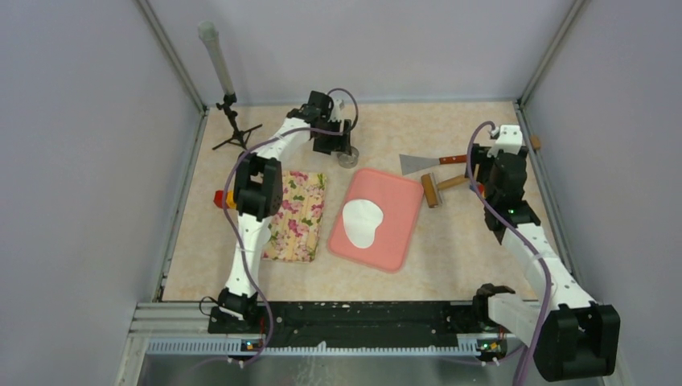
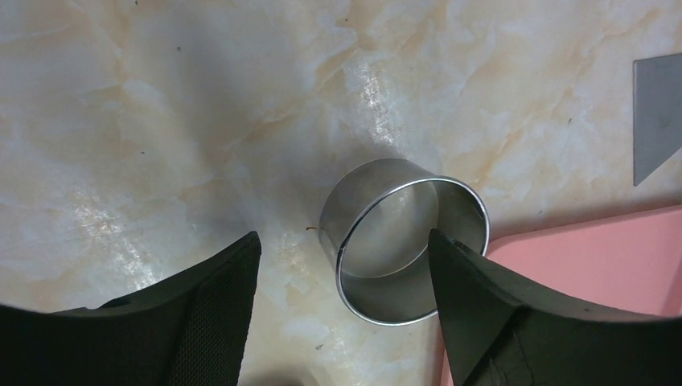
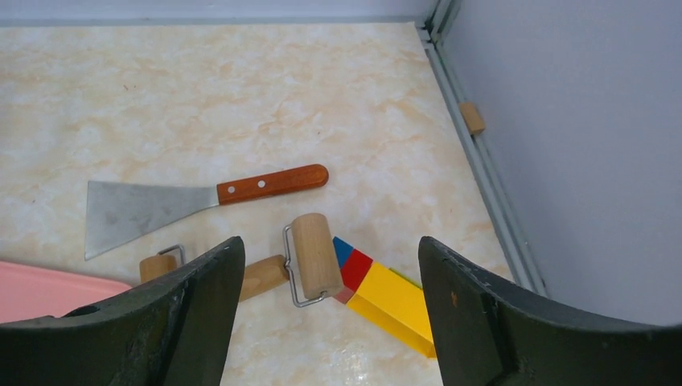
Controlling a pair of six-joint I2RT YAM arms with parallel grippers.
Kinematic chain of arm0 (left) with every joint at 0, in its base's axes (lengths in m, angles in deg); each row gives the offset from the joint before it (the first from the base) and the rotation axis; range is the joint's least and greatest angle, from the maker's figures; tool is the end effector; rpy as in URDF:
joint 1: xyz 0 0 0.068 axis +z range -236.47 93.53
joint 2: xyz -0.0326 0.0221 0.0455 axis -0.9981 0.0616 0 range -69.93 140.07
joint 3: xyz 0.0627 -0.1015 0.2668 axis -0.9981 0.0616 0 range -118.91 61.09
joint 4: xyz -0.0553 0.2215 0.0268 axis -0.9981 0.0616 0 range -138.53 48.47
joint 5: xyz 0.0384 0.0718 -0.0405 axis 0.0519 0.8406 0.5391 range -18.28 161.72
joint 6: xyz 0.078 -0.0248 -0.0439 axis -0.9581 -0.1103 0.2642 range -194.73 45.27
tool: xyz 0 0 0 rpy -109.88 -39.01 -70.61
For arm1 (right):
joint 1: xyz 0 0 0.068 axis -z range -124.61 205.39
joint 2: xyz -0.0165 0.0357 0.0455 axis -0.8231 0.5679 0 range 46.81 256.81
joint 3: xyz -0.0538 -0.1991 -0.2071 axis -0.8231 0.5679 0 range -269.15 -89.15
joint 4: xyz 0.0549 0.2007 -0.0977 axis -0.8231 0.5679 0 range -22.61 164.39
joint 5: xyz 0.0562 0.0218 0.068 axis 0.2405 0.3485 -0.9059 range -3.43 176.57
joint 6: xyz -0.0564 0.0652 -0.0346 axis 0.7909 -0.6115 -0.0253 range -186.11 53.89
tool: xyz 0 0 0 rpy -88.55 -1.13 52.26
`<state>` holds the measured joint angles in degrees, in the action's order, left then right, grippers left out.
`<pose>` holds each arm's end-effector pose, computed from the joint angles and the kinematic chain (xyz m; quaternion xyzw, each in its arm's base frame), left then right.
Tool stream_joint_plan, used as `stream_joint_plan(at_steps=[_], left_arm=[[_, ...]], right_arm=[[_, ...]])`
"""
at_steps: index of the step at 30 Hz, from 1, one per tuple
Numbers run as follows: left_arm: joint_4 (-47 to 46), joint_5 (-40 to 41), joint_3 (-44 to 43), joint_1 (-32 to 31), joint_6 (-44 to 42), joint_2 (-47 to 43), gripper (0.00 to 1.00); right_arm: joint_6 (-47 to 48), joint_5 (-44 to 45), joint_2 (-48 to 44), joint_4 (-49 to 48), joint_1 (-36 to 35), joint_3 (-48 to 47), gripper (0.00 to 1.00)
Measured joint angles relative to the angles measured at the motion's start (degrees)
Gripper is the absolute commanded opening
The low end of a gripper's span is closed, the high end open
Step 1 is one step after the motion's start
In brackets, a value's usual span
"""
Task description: Roll out the dumpling wrappers from the dough
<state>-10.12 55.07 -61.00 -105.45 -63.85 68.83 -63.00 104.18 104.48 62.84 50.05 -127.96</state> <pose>0.5040 -0.1987 0.1713 0.1100 0.9385 -0.2099 0.2512 0.2374 -0.0032 0.3042 0.0360 0.7852 -0.1091 0.6086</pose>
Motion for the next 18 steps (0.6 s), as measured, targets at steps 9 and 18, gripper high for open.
stream_joint_plan(at_steps=[9,18], left_arm=[[-2.19,-0.11,0.61,0.31,1.07,1.01,0.75],[-2.32,0.76,0.63,0.35,1.07,1.01,0.67]], right_arm=[[2.97,0.94,-3.80,-3.96,0.57,1.68,0.78],[3.39,0.28,-3.93,-4.28,1.84,2.75,0.78]])
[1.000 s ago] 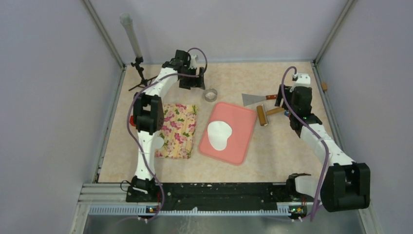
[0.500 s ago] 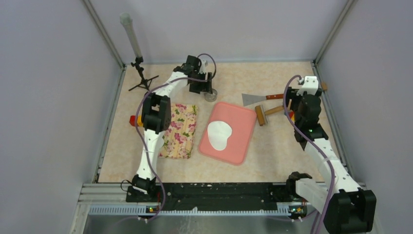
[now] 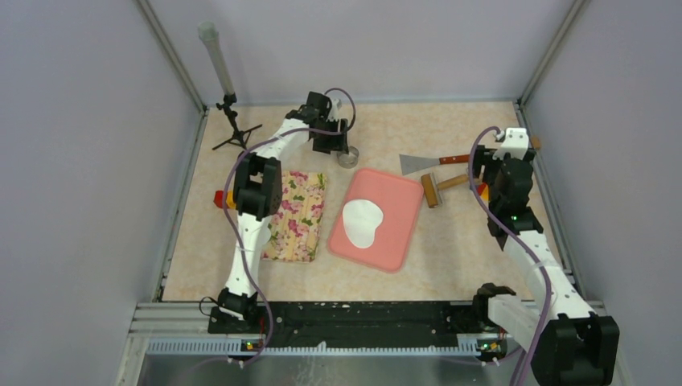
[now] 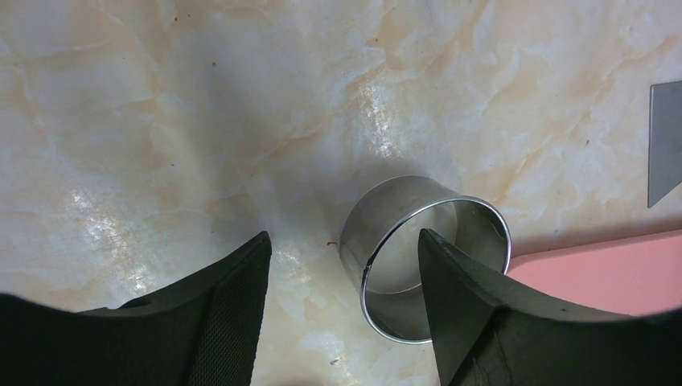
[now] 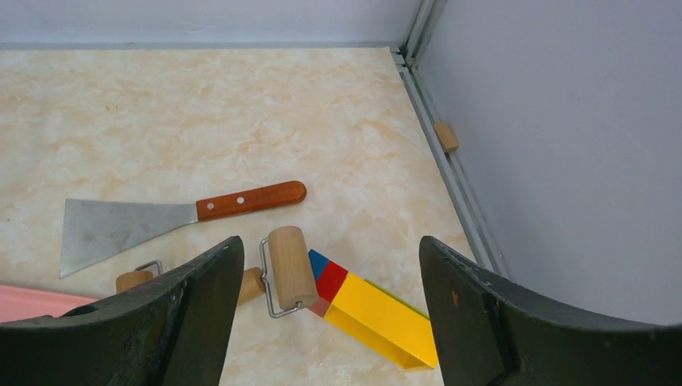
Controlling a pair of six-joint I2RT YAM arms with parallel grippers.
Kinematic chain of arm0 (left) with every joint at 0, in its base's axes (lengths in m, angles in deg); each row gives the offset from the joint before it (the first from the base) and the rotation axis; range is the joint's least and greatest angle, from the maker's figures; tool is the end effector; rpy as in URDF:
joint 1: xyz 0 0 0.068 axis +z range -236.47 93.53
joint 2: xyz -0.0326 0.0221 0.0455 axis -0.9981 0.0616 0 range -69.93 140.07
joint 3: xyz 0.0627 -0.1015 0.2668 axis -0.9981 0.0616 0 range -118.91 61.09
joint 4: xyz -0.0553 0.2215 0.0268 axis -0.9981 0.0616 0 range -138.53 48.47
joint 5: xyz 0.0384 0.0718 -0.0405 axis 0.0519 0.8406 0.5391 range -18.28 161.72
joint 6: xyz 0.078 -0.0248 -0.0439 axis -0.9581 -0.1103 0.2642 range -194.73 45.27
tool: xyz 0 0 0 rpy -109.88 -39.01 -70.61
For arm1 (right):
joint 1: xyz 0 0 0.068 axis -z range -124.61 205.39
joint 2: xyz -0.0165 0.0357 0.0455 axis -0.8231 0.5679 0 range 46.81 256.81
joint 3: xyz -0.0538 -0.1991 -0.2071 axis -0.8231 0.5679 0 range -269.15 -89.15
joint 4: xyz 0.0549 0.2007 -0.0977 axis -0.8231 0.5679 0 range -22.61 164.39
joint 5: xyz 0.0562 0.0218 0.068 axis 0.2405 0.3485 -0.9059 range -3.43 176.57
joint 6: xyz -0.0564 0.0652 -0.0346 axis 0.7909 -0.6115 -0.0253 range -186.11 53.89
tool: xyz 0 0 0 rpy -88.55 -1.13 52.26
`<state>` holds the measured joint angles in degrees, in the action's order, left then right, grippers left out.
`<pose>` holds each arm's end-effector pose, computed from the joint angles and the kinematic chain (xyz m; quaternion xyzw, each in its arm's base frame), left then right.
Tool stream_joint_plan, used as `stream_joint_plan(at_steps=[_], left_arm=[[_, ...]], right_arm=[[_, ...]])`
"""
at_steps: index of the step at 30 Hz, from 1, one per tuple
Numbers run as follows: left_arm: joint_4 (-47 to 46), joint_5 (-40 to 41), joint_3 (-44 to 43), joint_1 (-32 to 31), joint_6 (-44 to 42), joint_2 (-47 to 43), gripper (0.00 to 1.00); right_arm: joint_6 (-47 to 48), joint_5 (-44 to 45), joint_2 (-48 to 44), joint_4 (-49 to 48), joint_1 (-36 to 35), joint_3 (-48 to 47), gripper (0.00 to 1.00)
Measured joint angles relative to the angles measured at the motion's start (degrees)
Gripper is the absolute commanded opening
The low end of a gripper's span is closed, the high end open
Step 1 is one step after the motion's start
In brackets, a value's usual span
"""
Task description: Roll out the dumpling wrappers from the dough
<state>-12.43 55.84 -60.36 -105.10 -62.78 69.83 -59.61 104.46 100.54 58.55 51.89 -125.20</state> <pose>0.5100 -0.1961 0.1620 0.0971 0.9390 -0.2067 0.2573 0.2241 -0.0120 0.3121 0.0353 0.7562 -0.1349 0.6393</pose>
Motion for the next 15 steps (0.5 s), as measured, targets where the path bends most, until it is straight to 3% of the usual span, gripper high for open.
stream_joint_plan(at_steps=[2,6,11,15], left_arm=[[0.00,0.48,0.00,0.00,0.00,0.00,0.64],[0.26,1.53,-0.02,-0.09,-0.04,0.15,0.44],[0.66,1.90,-0.20,-0.22,-0.09,0.44,0.00],[0.85,1.79,-0.28,-0.24,-0.02,0.44,0.00]], right_arm=[[0.00,-0.20,-0.09,0.00,0.00,0.02,0.78],[-0.02,-1.07,-0.44,0.00,0.00,0.02,0.77],[0.00,-1.51,-0.90,0.00,0.00,0.04,0.77],[-0.02,-1.75,-0.90,-0.02,0.00,0.07,0.77]])
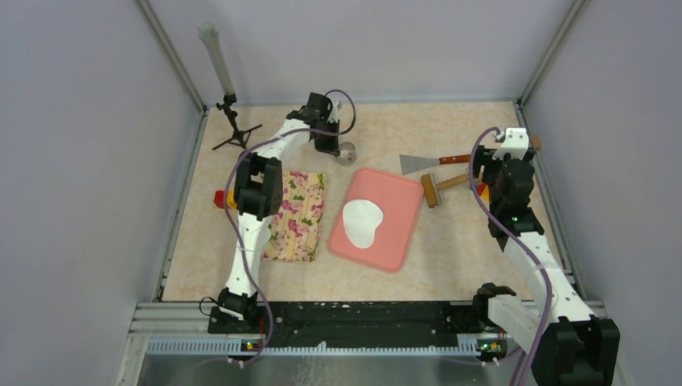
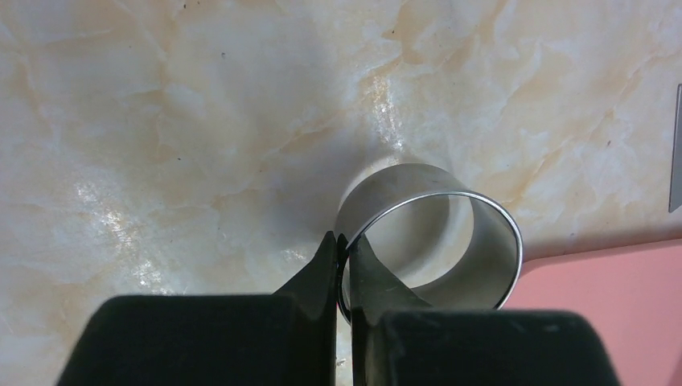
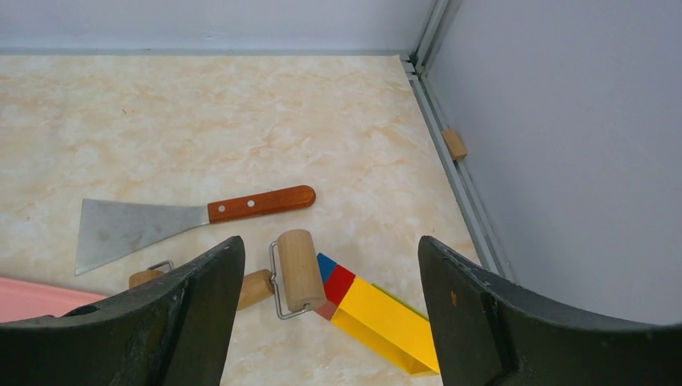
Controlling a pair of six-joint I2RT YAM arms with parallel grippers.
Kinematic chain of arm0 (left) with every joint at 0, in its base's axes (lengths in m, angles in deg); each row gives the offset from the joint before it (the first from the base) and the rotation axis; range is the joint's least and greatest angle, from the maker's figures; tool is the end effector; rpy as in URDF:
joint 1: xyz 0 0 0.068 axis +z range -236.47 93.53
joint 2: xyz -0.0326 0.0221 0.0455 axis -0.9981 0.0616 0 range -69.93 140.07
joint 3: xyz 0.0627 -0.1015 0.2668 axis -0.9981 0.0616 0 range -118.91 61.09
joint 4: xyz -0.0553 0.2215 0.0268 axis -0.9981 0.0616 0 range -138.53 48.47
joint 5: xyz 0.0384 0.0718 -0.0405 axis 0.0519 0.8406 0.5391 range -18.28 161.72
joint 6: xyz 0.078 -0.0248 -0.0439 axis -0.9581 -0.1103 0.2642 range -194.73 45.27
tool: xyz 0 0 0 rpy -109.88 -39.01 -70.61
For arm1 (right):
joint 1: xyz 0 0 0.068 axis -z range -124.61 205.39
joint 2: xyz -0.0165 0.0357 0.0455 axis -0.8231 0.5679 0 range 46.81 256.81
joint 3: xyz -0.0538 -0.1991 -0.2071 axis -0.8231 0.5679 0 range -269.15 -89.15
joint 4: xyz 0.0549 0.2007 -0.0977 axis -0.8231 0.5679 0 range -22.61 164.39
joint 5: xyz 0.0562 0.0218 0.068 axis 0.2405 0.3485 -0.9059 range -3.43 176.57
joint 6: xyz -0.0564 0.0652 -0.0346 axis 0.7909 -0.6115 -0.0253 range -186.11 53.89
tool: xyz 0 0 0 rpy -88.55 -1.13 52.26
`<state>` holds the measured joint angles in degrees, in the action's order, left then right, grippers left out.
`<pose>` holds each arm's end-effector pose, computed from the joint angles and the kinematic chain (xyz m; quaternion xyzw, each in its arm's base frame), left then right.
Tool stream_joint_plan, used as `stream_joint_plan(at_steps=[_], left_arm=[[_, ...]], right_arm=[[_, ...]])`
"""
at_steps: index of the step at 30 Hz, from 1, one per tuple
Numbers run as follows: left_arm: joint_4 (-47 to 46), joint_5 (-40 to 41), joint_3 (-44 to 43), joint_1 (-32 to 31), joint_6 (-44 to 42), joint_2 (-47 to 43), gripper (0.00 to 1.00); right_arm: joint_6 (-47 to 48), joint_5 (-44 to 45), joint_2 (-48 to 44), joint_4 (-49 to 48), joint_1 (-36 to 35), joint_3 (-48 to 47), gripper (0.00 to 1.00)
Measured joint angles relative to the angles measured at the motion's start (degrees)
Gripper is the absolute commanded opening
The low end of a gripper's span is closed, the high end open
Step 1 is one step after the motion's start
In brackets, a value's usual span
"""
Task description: Roll out the dumpling wrappers from the dough
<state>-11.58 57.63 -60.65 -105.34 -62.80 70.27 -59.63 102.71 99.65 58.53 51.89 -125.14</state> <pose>0.5096 -0.1957 0.1577 0.0938 0.9436 -0.1912 0.2533 0.2215 -0.0097 0.3148 0.0267 0.7523 -0.1228 0.6467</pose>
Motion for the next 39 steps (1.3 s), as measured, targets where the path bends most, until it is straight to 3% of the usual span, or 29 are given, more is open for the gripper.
stream_joint_plan(at_steps=[7,14,20,26,39], left_arm=[[0.22,-0.61,1.79,-0.07,-1.16,-2.78,0.00],[-1.49,-2.75,22.23,-1.92,-7.85,-27.58,0.00],[-4.92,-3.63,37.79,-14.51,-16.65,-43.50,0.00],[-2.60,-3.91,45.00,-24.96,-22.18,-39.34,0.00],[-5.46,4.50,51.87,-29.05,-27.08,-38.12,0.00]], right_arm=[[0.02,-0.20,0.15,-0.07,0.00,0.00,0.77],[0.39,-1.57,0.02,-0.13,0.00,0.02,0.76],[0.44,-4.24,0.02,-0.24,0.02,0.76,0.76],[0.61,-5.90,0.04,-0.22,0.02,0.85,0.75],[1.01,-7.06,0.11,-0.37,0.02,1.33,0.75]])
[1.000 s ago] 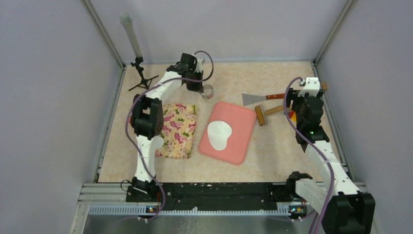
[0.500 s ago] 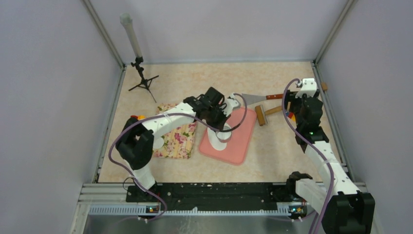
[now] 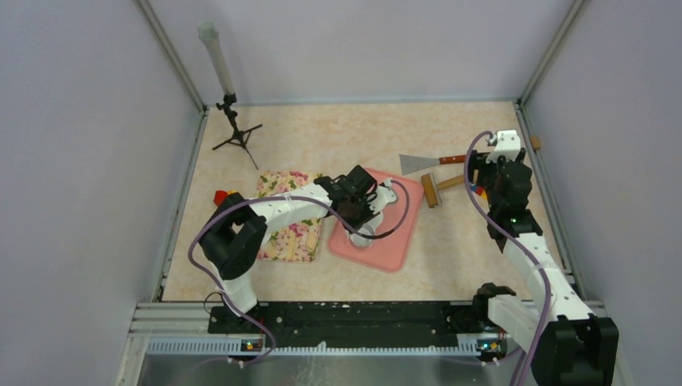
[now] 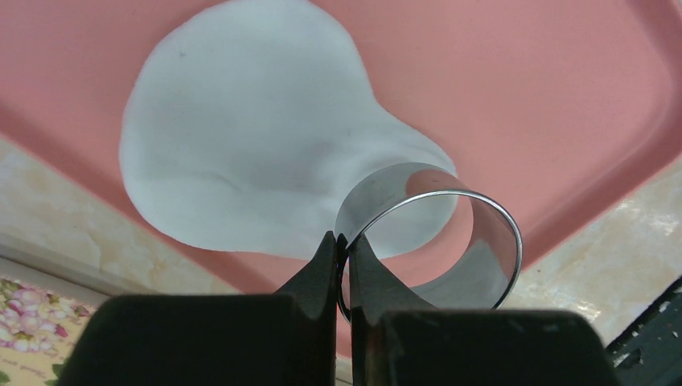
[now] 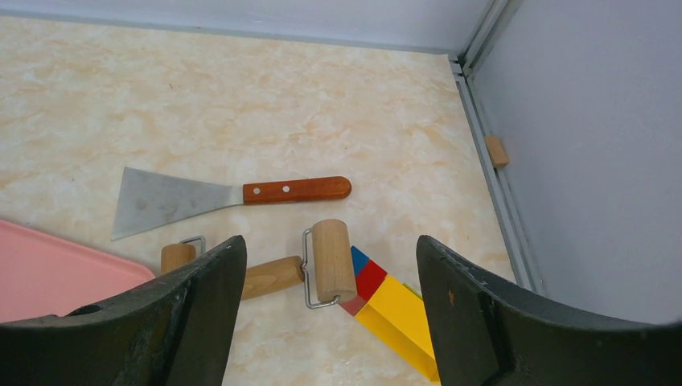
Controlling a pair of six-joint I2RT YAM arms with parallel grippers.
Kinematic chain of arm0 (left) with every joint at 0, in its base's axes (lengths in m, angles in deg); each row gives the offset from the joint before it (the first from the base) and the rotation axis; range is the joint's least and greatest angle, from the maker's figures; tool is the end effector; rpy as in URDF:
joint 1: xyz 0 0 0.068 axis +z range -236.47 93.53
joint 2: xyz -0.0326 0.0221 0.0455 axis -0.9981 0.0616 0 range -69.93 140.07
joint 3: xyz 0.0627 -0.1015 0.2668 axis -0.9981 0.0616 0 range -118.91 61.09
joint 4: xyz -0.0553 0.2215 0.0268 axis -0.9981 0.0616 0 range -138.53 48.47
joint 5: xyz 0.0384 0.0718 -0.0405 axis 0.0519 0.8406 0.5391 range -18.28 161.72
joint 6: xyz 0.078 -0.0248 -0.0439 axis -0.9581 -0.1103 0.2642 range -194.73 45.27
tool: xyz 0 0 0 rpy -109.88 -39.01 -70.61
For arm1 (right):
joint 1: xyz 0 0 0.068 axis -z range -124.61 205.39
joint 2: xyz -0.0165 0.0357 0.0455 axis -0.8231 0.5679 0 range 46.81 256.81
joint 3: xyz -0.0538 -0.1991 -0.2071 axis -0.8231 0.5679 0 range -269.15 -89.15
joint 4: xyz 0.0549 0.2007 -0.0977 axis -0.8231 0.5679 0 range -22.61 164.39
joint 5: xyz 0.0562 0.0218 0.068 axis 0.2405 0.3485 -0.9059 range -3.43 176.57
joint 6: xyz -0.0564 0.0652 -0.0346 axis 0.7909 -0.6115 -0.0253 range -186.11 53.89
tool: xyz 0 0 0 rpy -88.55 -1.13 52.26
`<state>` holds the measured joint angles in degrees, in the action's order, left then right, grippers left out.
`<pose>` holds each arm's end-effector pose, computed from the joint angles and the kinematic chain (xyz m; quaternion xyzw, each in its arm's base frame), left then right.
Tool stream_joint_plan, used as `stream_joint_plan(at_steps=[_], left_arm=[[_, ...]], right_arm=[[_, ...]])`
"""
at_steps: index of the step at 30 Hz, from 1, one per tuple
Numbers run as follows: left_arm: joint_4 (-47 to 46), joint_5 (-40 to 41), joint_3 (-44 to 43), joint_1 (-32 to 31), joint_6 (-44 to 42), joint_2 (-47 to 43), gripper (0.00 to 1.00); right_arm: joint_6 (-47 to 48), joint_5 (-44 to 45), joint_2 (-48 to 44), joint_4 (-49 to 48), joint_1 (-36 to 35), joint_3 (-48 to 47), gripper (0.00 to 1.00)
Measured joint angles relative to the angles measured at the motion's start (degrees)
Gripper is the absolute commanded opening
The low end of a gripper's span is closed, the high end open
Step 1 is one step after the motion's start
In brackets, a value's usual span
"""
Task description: Roll out the dumpling wrappers from the dough
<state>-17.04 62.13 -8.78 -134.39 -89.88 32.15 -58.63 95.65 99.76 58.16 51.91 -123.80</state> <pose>0.2305 -0.2760 0.1893 0.5238 0.8171 -0.1420 0.1945 0.2230 0.0004 0.3063 -0.0214 0.7598 -0.0828 0.6445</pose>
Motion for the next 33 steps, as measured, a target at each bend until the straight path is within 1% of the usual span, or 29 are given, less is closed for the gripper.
stream_joint_plan(at_steps=[8,33], left_arm=[[-2.58,2.80,0.24,0.09,-0.04,0.00,0.00],[-4.61,3.69,0.24,0.11,-0.48,2.08,0.00]], right_arm=[[0.00,-0.22,0.07,0.04,0.00,0.13,0.75],[-0.09,-0.85,0.07,0.09,0.00,0.13,0.75]])
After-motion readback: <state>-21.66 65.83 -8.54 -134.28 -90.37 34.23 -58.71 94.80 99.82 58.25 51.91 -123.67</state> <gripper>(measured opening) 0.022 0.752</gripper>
